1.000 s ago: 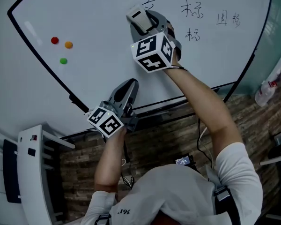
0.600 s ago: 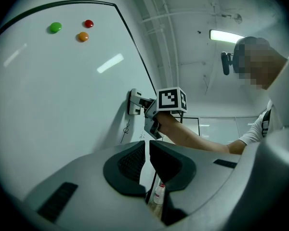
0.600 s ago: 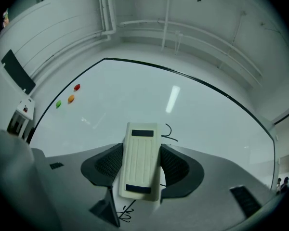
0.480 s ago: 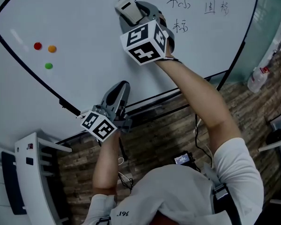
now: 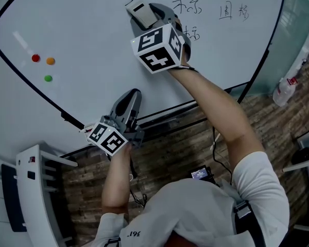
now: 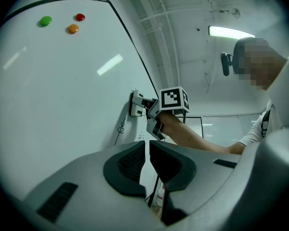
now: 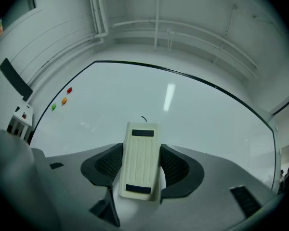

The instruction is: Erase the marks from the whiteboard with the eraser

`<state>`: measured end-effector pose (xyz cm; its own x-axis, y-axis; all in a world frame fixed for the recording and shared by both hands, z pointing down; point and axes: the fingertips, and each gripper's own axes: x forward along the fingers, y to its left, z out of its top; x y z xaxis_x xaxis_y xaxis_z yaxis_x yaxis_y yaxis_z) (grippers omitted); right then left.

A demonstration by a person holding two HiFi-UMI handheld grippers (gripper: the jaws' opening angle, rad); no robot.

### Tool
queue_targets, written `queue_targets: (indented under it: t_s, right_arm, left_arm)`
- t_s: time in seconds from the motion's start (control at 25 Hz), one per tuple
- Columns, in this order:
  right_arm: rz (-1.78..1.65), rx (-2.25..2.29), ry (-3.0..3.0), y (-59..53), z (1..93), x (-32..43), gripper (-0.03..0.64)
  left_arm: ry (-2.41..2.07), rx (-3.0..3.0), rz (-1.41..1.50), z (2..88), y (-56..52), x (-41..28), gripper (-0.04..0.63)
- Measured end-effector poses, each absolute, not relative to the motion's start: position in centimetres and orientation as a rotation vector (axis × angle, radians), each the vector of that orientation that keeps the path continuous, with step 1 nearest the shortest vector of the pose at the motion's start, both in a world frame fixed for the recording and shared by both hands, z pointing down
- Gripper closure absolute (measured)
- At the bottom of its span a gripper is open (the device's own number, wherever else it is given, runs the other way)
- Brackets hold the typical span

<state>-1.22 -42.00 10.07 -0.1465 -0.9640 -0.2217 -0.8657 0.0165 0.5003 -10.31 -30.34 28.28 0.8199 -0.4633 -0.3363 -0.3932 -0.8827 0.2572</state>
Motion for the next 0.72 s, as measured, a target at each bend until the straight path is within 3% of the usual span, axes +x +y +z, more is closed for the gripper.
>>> queue_targets:
  t_s: [0.72]
  right_arm:
    - [-0.728, 2.038, -2.055, -41.5, 9.4, 9.1, 0.357]
  left_arm:
    - [-0.657, 2.849, -0.558, 27.6, -29.8, -4.5, 0.560]
